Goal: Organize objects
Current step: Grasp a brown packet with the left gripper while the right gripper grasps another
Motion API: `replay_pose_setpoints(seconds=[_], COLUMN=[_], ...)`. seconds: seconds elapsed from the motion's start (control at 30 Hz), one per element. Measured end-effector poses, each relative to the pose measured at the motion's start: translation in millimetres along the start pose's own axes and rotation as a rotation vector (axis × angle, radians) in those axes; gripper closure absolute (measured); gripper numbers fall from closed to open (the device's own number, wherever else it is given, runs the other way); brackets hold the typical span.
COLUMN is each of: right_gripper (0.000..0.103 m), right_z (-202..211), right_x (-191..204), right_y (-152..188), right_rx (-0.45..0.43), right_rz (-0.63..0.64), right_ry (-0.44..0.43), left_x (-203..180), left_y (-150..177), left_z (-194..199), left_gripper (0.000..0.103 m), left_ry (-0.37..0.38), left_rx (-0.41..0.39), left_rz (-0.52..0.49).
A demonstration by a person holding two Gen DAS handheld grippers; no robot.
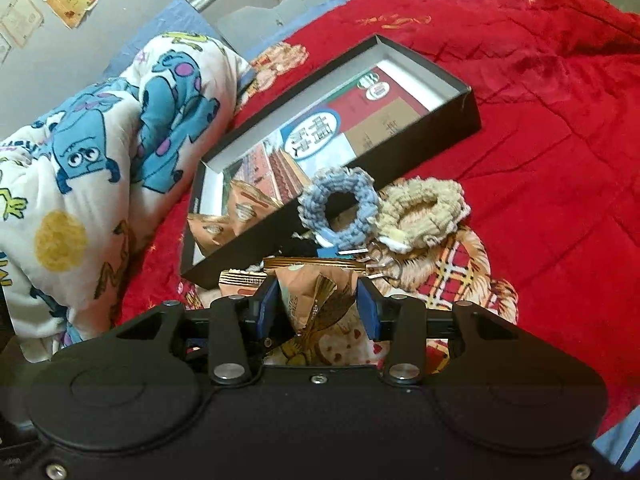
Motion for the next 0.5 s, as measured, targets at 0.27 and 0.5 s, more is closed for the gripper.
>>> replay_pose_setpoints(seconds=[0.27,0.5], right_gripper=[0.062,0.062], right_z=[11.4,18.3], right_x=[7.3,17.6], right_y=[-11.7,-22.4], right_rx=[-0.075,-0.121], right_rz=[0.001,0.03], right_ry=[-0.045,-0.062], left_x=[0.6,2.4], left_y=[-12.0,-20.5], left_z=[13.0,21.4], left_gripper=[0.067,0.067], left_ry=[-0.002,0.003], left_rx=[-0.093,-0.169], left_rz=[-0.016,-0.014])
Point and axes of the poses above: each gripper's, at about its wrist camera, not at the fingertips, and z roughly against the way its jaws point, x to its left, y to its underside, the point moved 6 cm from there along -z, roughly the way its jaws point, and after that the axes turned 13 degrees about y, right-handed, at the moved point
